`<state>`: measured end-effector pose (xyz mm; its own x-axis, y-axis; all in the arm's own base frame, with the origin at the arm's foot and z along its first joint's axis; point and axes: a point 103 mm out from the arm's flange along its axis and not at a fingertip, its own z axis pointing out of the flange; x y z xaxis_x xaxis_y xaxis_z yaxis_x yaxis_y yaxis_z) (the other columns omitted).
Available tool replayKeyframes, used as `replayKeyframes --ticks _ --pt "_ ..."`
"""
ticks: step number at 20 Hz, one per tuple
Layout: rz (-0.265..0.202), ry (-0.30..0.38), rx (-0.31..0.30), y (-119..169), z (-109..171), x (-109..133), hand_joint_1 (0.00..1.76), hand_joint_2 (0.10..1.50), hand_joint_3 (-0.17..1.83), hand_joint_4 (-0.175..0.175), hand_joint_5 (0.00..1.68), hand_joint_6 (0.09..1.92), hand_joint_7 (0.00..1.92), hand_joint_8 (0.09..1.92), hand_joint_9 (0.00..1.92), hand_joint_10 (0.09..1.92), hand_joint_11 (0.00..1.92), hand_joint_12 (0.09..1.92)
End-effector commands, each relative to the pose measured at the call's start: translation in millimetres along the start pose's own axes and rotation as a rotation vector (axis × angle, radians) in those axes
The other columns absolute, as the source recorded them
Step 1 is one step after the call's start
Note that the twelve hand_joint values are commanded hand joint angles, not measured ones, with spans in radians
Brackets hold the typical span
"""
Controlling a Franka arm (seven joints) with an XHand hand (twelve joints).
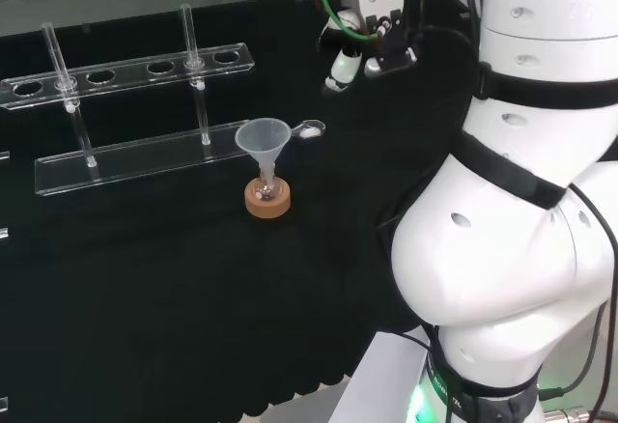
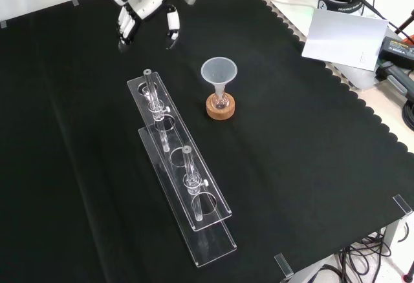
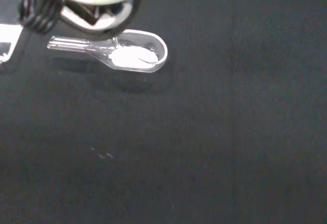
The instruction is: Pick up the weighing funnel.
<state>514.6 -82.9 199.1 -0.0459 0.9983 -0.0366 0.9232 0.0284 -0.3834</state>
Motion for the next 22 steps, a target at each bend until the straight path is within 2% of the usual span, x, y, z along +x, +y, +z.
replayKeyframes --ticks 1,11,19,22 --pt "-0.062 -0.054 -0.001 22.4 15.5 5.1 0.95 0.52 0.62 -0.017 0.53 0.09 0.4 0.65 0.67 0.51 0.57 1.28" --pt "-0.099 -0.152 0.035 39.0 48.1 14.5 0.95 0.51 0.62 -0.014 0.54 0.09 0.41 0.65 0.67 0.51 0.57 1.28" --pt "-0.109 -0.164 0.056 51.5 62.6 19.5 0.95 0.51 0.62 -0.013 0.55 0.09 0.42 0.65 0.69 0.52 0.57 1.28" --pt "-0.132 -0.155 0.064 55.0 67.1 21.6 0.95 0.51 0.62 -0.012 0.56 0.09 0.42 0.65 0.69 0.52 0.58 1.28"
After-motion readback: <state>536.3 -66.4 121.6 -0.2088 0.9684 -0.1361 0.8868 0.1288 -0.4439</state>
